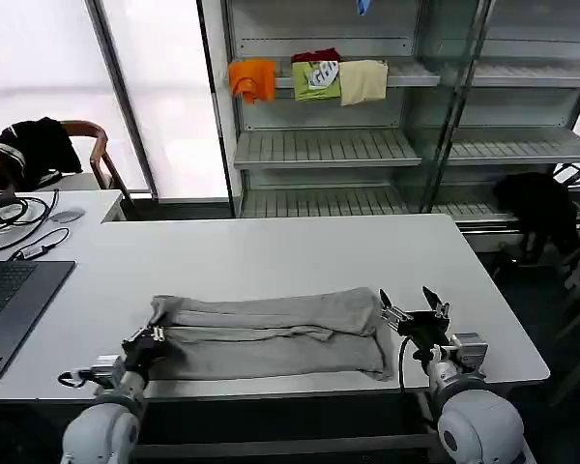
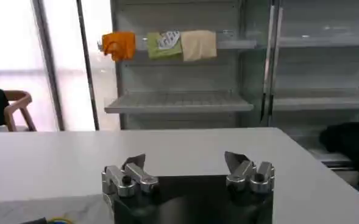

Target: Fold and organize the clothes.

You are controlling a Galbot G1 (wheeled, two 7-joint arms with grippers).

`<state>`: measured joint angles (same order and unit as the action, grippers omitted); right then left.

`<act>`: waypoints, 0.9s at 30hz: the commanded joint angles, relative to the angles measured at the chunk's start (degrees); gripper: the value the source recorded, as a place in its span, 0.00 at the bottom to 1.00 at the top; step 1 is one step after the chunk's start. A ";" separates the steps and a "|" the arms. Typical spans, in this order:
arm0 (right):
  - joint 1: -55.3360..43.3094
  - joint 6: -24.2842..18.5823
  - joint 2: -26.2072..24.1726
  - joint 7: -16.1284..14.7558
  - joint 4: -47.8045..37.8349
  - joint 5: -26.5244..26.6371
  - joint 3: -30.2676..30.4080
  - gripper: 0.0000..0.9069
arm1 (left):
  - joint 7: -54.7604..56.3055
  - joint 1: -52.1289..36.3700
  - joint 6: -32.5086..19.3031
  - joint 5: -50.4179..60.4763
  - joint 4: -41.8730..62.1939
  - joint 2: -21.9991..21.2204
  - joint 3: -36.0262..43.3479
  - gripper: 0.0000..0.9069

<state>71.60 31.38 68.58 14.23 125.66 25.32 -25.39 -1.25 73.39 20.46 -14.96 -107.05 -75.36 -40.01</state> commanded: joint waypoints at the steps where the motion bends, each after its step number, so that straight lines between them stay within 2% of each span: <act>1: -0.42 0.11 0.14 0.03 -0.03 0.07 0.14 1.00 | -2.07 -0.26 -5.43 -0.30 3.97 13.04 -13.08 0.00; 7: -0.35 0.22 0.22 0.17 0.13 0.04 0.32 1.00 | -4.43 0.09 -7.44 -2.15 14.78 24.16 -19.68 0.00; 10: -0.19 0.31 0.36 0.20 0.25 0.04 0.45 1.00 | -5.72 -0.19 -8.01 -2.23 20.07 28.12 -20.82 0.00; 13: -0.02 0.31 0.62 0.24 0.30 0.02 0.58 1.00 | -5.89 -1.05 -8.02 -2.50 21.90 29.40 -20.99 0.00; 18: 0.24 0.22 0.87 0.36 0.21 -0.11 0.41 1.00 | -5.89 -0.79 -7.13 -2.30 17.68 27.03 -19.21 0.01; 27: 1.45 0.04 0.98 0.43 0.75 -0.34 -0.40 1.00 | -2.76 0.72 -2.16 -1.59 4.41 19.10 -11.04 0.01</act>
<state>72.91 31.46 69.50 14.65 126.25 25.00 -25.85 -5.08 73.93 15.97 -16.66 -95.79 -54.16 -54.62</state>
